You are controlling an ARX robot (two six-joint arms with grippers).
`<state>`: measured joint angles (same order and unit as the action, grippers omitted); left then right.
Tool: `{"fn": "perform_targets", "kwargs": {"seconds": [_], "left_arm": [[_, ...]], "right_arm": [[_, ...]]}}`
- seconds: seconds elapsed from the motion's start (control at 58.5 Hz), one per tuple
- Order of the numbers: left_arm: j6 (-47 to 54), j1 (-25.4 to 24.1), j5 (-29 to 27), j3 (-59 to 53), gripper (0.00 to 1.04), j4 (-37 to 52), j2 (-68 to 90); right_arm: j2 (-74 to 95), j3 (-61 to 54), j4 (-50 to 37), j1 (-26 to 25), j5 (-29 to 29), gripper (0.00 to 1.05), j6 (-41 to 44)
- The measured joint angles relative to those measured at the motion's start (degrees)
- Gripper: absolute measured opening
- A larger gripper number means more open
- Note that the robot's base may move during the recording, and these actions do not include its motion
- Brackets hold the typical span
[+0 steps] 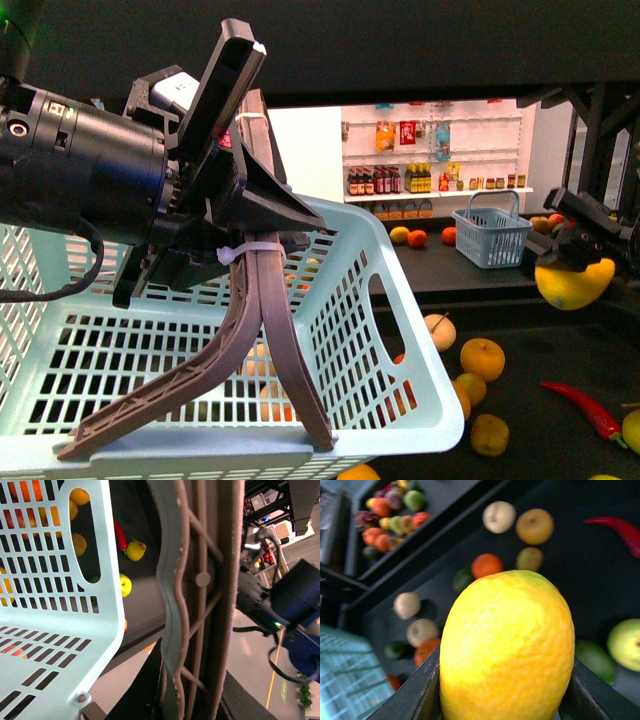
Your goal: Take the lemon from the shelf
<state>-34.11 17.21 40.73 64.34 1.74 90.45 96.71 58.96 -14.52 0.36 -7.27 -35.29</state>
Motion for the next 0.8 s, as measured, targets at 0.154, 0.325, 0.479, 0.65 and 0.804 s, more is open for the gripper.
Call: {"fn": "perform_targets", "kwargs": {"seconds": [0.154, 0.325, 0.479, 0.65, 0.804], "left_arm": [[0.02, 0.0, -0.04, 0.0, 0.14, 0.0, 0.0], [0.02, 0.0, -0.07, 0.0, 0.14, 0.0, 0.0], [0.02, 0.0, -0.04, 0.0, 0.14, 0.0, 0.0], [0.33, -0.11, -0.76, -0.11, 0.14, -0.15, 0.15], [0.37, -0.39, -1.38, -0.2, 0.14, -0.22, 0.74]], "right_arm": [[-4.94, -1.49, 0.94, 5.53, -5.64, 0.51, -2.38], [-4.42, -1.03, -0.13, 12.55, -7.02, 0.51, -3.96], [-1.36, 1.18, -0.42, 17.92, -5.77, 0.51, -3.61], [4.98, 4.35, -0.04, 22.25, -1.49, 0.51, -2.58], [6.4, 4.48, -2.38, 22.64, -0.28, 0.7, -2.12]]}}
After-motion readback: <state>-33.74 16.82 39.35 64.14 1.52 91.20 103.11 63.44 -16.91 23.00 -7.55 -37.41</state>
